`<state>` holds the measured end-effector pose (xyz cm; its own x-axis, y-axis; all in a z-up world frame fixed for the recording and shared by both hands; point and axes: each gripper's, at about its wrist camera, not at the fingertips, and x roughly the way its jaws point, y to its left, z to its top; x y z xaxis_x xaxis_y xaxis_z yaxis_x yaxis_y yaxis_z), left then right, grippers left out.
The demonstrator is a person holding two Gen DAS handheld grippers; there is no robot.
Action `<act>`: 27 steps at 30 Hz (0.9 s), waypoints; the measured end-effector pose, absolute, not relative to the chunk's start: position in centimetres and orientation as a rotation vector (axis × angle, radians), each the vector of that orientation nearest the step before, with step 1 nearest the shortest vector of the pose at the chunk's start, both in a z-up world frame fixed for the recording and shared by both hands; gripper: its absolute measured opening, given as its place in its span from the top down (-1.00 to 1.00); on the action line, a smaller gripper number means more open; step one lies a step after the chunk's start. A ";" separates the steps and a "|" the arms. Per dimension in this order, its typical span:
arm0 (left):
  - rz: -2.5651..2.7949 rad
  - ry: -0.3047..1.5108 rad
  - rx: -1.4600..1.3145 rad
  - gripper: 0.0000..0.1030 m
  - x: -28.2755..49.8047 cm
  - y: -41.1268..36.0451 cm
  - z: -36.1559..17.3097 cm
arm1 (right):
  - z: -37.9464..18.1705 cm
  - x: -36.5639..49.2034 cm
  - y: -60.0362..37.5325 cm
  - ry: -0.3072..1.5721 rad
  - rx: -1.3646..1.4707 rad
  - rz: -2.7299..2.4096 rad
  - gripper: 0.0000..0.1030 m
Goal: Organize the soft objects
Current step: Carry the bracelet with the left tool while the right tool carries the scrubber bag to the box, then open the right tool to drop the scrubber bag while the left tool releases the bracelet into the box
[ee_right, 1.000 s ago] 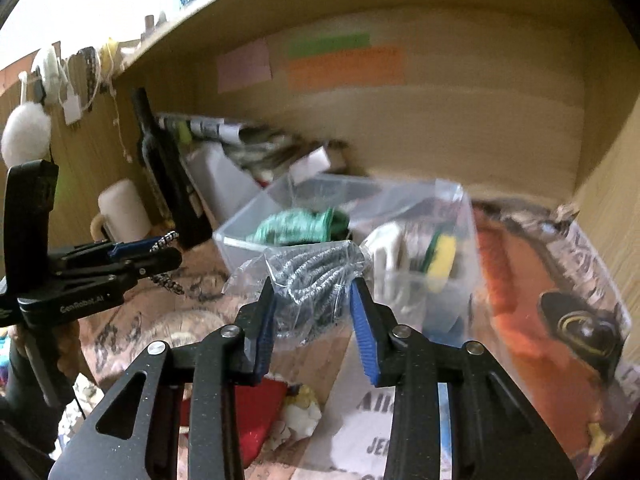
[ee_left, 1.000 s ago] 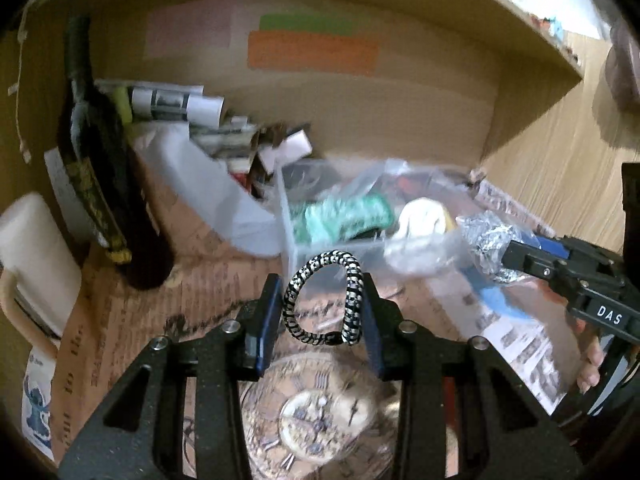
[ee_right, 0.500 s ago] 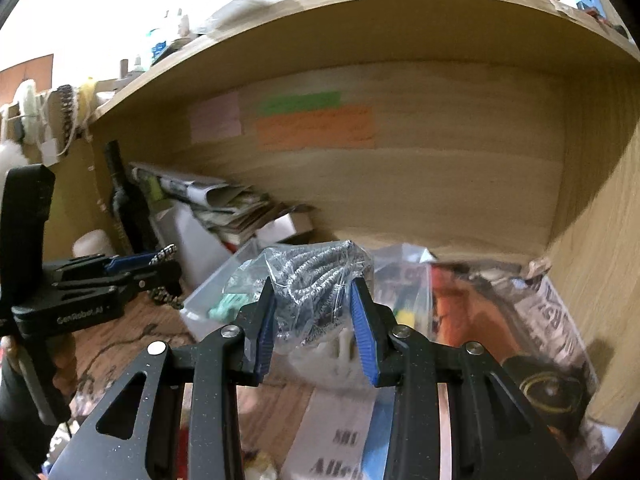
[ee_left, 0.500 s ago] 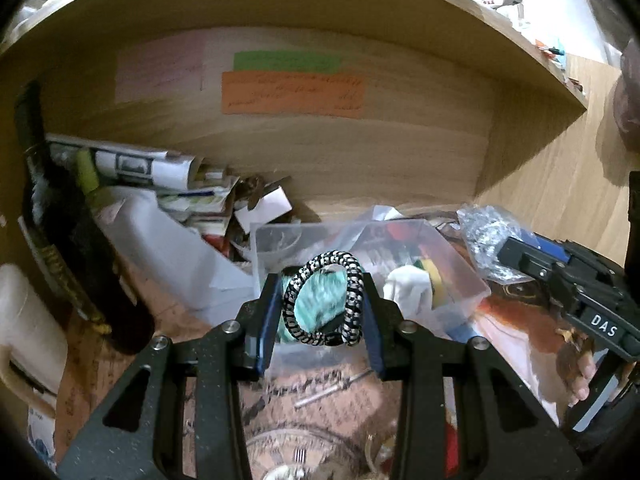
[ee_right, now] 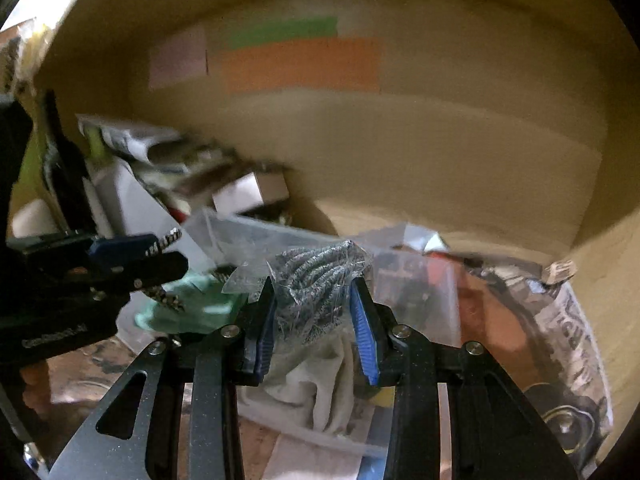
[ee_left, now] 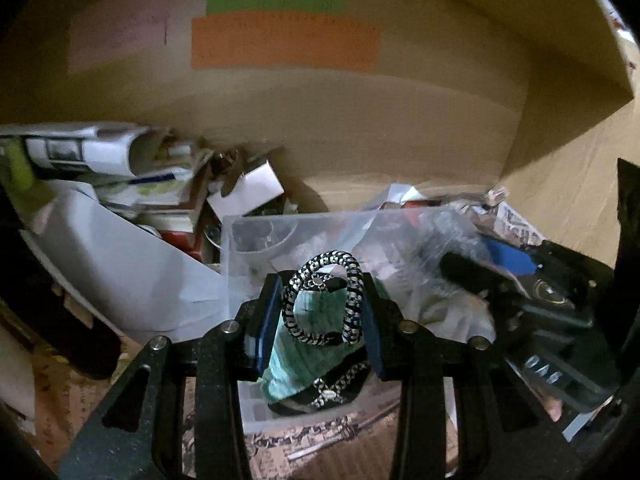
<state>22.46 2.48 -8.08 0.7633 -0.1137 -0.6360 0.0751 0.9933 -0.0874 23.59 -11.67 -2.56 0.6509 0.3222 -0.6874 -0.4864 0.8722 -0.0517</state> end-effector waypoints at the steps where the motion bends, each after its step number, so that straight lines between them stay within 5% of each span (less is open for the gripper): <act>1: -0.099 0.704 -0.057 0.27 22.9 2.4 -8.4 | -3.1 23.9 -11.5 0.743 -0.250 0.459 0.38; 7: -0.110 0.766 -0.073 0.24 24.6 2.3 -9.9 | -4.3 24.6 -11.5 0.776 -0.274 0.455 0.33; 10: -0.111 0.784 -0.074 0.06 24.8 2.0 -10.3 | -4.6 24.9 -11.7 0.790 -0.276 0.450 0.28; 15: -0.111 0.752 -0.076 -0.20 23.8 2.0 -9.4 | -4.6 25.0 -11.6 0.810 -0.264 0.453 0.01; 23: -0.126 0.673 -0.067 -0.27 20.0 2.5 -6.2 | -1.1 22.5 -12.0 0.729 -0.235 0.484 -0.26; 27: -0.126 0.603 -0.057 -0.56 16.7 2.6 -4.7 | 1.2 19.8 -12.5 0.662 -0.226 0.511 -0.42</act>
